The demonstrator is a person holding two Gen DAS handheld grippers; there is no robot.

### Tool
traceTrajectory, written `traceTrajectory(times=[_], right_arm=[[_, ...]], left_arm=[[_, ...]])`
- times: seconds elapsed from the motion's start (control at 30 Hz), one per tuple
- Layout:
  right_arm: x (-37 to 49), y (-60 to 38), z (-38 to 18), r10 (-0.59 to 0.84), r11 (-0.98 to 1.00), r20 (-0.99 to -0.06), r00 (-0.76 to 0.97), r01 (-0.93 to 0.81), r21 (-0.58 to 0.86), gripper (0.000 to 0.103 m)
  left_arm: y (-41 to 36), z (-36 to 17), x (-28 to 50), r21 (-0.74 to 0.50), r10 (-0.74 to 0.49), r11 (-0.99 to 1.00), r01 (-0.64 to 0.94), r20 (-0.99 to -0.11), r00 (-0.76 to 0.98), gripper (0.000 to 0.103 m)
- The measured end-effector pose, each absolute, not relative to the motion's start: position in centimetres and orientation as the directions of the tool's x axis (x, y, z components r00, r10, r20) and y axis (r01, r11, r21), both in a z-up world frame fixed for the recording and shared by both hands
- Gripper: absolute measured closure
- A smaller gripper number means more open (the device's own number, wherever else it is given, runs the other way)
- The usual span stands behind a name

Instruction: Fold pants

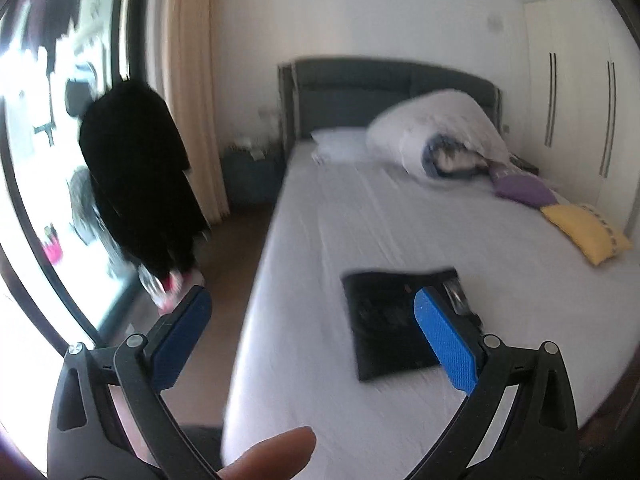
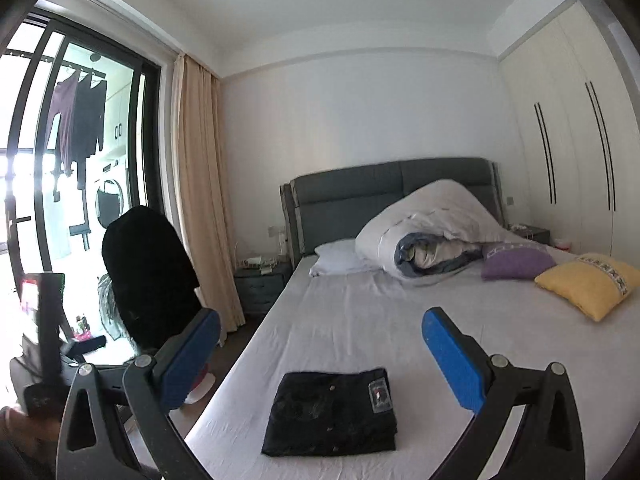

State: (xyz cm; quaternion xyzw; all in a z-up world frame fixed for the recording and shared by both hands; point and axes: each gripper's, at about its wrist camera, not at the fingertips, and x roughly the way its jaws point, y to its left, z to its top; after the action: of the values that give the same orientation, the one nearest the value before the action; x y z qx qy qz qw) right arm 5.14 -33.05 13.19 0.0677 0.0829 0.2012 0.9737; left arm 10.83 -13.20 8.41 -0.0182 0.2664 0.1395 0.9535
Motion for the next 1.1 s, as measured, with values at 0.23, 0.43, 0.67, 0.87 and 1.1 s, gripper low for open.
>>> traceTrajectory(times=[0.23, 0.43, 0.67, 0.87, 1.1], right_arm=[[6.6, -31.1, 10.8, 0.326, 0.945, -0.343, 0.881, -0.304, 0.117, 0.000], [7.8, -28.7, 7.5, 0.270, 0.961, -0.489, 0.829, -0.267, 0.077, 0.000], [8.5, -27.7, 5.7, 0.249, 0.965, -0.562, 0.789, -0.249, 0.078, 0.000], [8.6, -27.3, 5.3, 0.246, 0.964, -0.580, 0.777, -0.257, 0.065, 0.000], [8.8, -27.0, 4.8, 0.243, 0.963, -0.596, 0.765, -0.262, 0.055, 0.000]], left_arm=[[-13.6, 3.4, 13.1, 0.013, 0.196, 0.970, -0.244, -0.634, 0.748, 0.000], [-13.1, -0.6, 15.6, -0.010, 0.158, 0.974, -0.227, -0.690, 0.706, 0.000], [-12.2, -2.9, 16.9, -0.026, 0.148, 0.971, -0.237, -0.714, 0.685, 0.000], [-11.8, -3.6, 17.4, -0.035, 0.136, 0.972, -0.233, -0.725, 0.675, 0.000], [-11.7, -3.9, 17.5, -0.037, 0.132, 0.972, -0.233, -0.733, 0.667, 0.000]])
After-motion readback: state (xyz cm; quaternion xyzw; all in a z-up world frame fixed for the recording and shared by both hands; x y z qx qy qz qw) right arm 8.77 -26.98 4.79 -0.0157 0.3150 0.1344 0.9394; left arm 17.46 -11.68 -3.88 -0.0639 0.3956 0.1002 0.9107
